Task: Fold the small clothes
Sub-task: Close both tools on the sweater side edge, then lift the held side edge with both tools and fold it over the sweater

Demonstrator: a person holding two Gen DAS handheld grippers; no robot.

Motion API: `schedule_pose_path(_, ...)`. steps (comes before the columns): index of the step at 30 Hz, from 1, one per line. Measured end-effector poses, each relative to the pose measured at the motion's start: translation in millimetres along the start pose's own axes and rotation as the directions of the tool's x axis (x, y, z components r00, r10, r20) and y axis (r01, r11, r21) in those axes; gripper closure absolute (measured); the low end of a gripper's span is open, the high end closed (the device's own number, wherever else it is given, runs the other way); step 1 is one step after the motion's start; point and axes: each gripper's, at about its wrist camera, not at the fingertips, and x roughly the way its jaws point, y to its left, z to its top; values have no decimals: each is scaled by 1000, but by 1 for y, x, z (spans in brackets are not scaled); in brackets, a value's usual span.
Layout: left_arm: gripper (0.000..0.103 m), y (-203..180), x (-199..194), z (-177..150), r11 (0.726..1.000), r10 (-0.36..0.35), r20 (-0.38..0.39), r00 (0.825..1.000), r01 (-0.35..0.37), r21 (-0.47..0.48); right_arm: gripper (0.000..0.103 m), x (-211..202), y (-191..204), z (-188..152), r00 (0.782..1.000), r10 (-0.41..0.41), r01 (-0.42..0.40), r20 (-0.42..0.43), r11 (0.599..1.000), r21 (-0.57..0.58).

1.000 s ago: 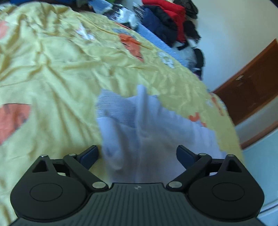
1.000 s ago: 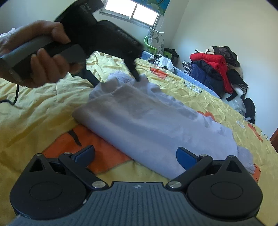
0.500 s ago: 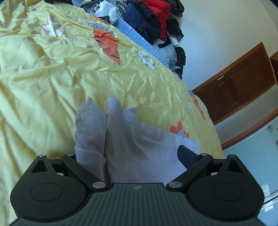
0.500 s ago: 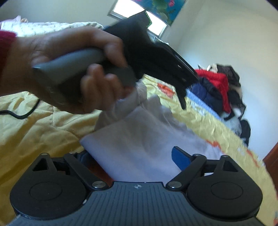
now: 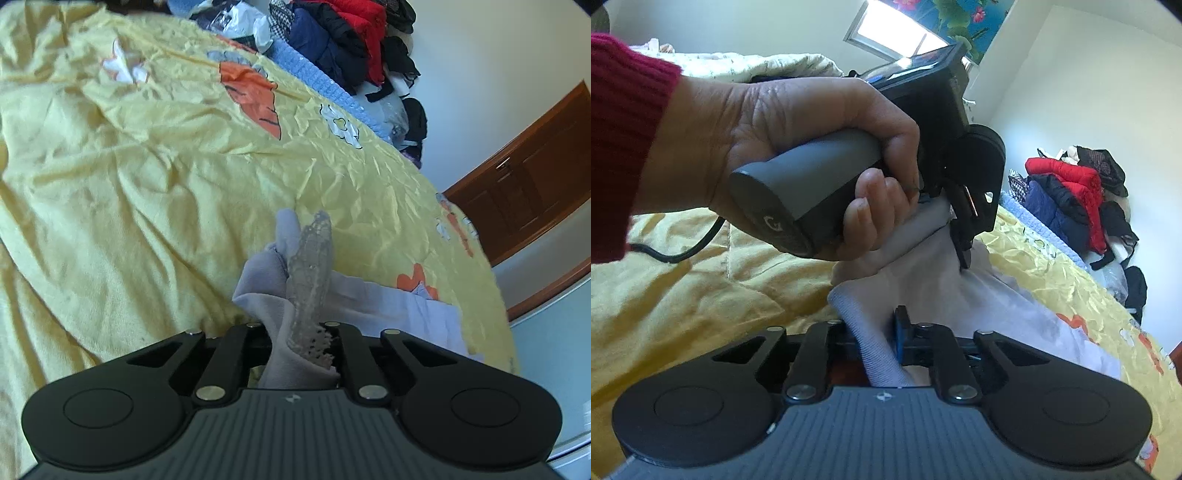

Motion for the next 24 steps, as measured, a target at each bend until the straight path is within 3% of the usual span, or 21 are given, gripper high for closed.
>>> schedule_pose_path(10, 95, -54, -19, -3, 978, 176, 66, 982, -182, 98, 93, -42, -57, -12, 991, 57, -86, 119, 963, 254)
schedule_pose_path(24, 95, -138, -25, -14, 942, 258, 137, 956, -280, 185, 93, -82, -134, -56, 983, 51, -135, 177, 852, 505)
